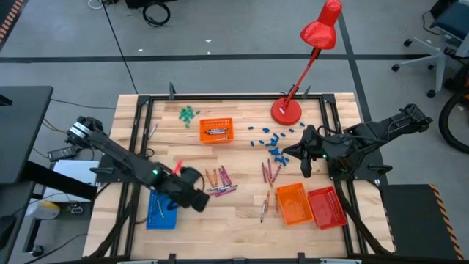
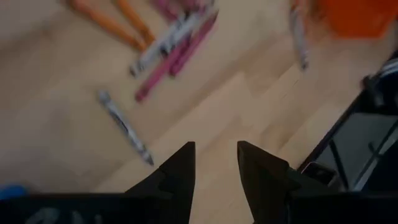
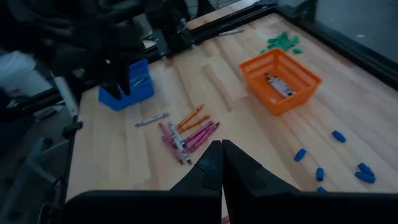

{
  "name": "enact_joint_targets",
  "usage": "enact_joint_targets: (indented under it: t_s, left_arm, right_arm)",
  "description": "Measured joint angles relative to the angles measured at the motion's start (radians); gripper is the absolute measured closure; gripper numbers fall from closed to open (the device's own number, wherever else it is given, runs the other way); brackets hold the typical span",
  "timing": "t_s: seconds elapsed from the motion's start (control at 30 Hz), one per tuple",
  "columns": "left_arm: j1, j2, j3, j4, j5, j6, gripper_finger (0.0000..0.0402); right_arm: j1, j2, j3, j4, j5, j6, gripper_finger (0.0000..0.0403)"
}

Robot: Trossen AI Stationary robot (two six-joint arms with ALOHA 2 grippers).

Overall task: Sort crayons
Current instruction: Put the gray crayon into the blue bin

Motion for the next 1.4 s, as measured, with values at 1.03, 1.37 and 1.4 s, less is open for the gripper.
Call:
enact_joint_targets:
  t_s: [1.03,1.37,1.4]
  left_arm:
    - [0.153,0.493,0.319,-0.483,0.164,-0.104,0.0294]
    - [0.167,0.492,0.232,-0.307,0.254,-0.054,0.0245]
    - [0.166,0.491,0.223,-0.301,0.263,-0.062,0.0246]
  right_arm:
    - [0.002,0.000,0.000,0.004,-0.138,-0.096,0.0395]
    - [0.002,0.000,0.000,0.017,-0.149,-0.090,0.0395]
    - [0.002,0.000,0.000,0.020,-0.149,-0.090,0.0395]
